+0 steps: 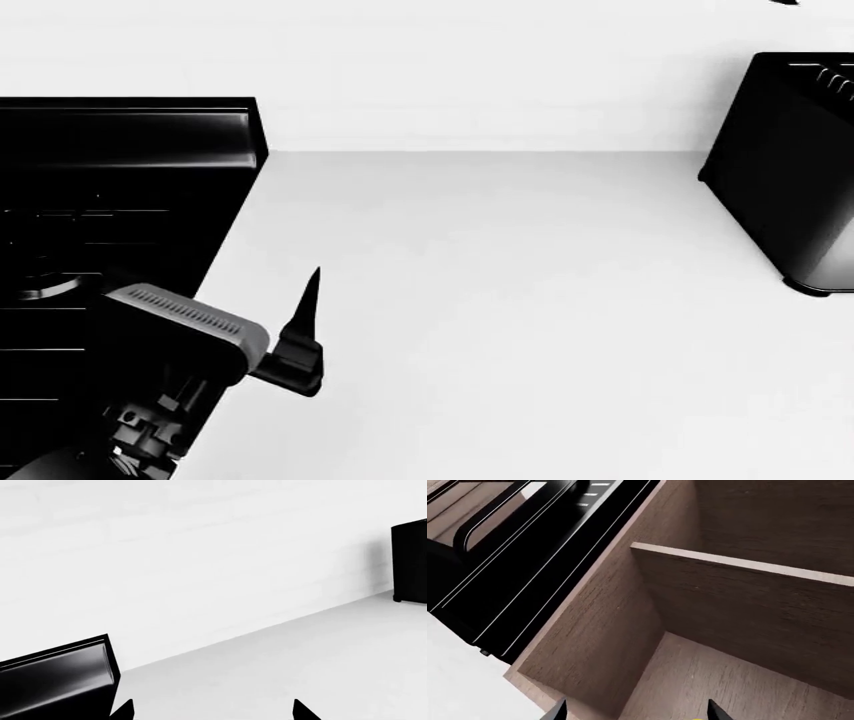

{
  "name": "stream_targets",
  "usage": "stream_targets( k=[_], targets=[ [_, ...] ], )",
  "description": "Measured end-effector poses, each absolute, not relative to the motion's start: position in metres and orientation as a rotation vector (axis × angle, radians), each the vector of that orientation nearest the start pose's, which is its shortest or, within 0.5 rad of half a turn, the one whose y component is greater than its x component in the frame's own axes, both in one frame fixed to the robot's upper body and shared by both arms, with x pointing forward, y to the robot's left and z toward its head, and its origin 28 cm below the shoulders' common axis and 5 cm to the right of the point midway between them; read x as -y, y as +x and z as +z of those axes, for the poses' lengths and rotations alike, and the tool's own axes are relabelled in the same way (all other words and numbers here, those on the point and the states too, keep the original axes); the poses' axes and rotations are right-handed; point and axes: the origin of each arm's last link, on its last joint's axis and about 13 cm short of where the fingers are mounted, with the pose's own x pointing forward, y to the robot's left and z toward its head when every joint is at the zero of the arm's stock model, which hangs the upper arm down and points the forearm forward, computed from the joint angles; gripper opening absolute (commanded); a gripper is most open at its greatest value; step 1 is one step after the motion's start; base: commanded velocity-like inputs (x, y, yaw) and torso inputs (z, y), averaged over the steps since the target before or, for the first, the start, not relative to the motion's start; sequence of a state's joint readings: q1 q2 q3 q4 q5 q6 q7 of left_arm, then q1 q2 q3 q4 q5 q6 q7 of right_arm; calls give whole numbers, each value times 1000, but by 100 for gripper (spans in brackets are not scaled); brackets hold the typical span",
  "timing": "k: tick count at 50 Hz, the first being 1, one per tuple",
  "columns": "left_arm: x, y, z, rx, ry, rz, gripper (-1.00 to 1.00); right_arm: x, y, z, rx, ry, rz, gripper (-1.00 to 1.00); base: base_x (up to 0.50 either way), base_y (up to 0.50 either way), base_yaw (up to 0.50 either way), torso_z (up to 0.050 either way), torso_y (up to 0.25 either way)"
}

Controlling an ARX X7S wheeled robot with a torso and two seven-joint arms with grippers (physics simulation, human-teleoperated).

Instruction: Pick the apricot, lemon from the counter and place them in the cabinet. Then close the cabinet.

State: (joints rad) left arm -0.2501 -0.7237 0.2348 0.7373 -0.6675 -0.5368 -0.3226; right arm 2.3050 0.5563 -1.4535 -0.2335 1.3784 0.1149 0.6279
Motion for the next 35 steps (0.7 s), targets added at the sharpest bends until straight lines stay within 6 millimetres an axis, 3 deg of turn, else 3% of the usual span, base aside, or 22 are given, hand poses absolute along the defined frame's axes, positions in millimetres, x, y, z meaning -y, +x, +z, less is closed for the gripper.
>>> stream_targets(
  k=[35],
  targets=[
    [-246,199,172,178,191,-278,100,52,196,406,801,-389,495,100,0,0,0,0,0]
  ],
)
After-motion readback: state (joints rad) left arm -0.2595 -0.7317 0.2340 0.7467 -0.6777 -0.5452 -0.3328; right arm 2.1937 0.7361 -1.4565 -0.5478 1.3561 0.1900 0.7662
